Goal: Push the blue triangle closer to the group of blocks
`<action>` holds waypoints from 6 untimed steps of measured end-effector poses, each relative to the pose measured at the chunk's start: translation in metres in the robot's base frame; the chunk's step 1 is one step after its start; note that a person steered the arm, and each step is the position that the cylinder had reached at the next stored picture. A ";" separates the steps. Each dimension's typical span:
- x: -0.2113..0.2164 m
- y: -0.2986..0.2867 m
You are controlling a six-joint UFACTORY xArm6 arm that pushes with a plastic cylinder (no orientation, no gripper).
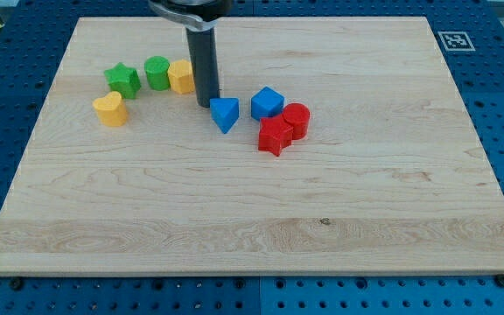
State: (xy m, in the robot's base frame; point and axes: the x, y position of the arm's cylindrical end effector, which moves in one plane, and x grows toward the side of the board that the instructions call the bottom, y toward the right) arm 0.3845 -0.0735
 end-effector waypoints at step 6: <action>0.019 0.022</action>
